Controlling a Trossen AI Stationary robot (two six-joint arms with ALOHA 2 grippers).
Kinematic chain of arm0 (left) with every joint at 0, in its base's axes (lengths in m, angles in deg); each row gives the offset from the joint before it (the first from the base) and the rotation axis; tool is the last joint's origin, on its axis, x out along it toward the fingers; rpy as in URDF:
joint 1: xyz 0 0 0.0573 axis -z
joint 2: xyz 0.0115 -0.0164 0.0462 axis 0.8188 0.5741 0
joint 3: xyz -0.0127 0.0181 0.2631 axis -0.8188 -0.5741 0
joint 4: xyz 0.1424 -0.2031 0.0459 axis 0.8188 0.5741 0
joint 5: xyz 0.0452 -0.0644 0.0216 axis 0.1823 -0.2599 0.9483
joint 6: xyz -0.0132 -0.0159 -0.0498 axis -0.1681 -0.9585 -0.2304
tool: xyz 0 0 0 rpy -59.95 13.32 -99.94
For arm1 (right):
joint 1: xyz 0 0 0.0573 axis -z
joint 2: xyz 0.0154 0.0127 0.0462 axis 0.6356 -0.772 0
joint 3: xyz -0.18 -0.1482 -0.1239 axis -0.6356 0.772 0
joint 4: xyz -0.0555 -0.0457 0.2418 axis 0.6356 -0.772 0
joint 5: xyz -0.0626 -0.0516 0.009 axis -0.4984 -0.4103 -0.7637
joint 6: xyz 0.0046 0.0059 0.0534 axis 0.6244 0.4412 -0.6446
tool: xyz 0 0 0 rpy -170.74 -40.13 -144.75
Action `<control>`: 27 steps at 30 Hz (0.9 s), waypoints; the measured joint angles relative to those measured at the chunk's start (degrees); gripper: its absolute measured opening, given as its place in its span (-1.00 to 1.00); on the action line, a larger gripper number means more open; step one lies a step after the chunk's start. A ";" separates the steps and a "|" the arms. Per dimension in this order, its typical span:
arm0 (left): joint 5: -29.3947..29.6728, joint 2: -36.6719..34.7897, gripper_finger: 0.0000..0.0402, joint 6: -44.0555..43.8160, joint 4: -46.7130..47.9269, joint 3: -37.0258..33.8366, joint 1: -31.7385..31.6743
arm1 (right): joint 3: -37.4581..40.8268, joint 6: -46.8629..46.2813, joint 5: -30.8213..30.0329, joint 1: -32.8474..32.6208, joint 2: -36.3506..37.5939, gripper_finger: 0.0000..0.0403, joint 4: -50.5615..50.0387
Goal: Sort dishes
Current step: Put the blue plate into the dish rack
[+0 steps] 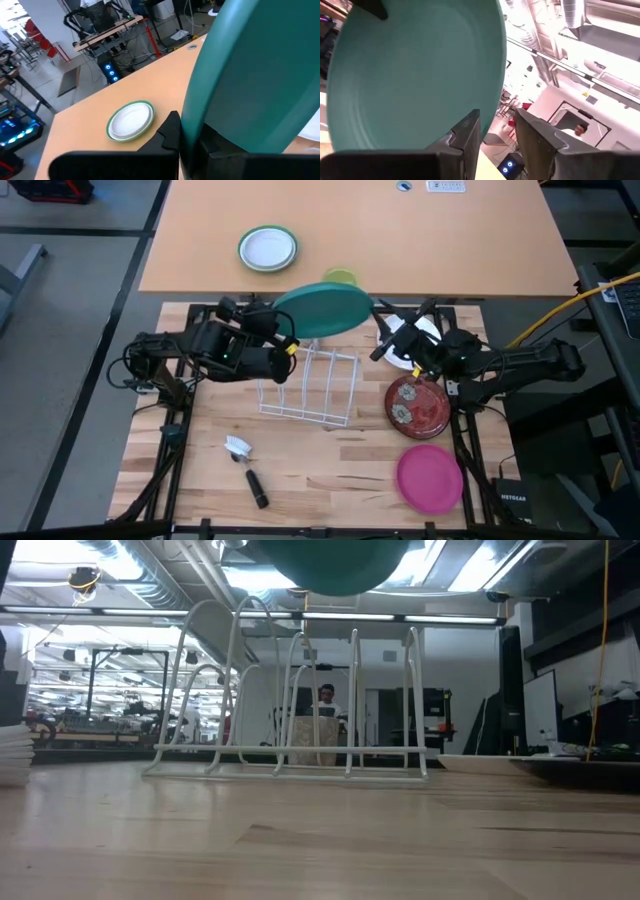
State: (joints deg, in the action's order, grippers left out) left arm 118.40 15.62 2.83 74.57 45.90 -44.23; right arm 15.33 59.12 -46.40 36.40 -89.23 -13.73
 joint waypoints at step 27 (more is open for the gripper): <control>-1.95 0.02 -0.90 -2.51 -0.71 0.00 7.29 | -0.17 -2.00 13.45 5.70 -0.59 -0.89 0.23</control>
State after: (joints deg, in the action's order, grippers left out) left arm 116.45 15.64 0.32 73.87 45.90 -36.94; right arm 15.16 57.12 -32.95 42.10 -89.82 -13.50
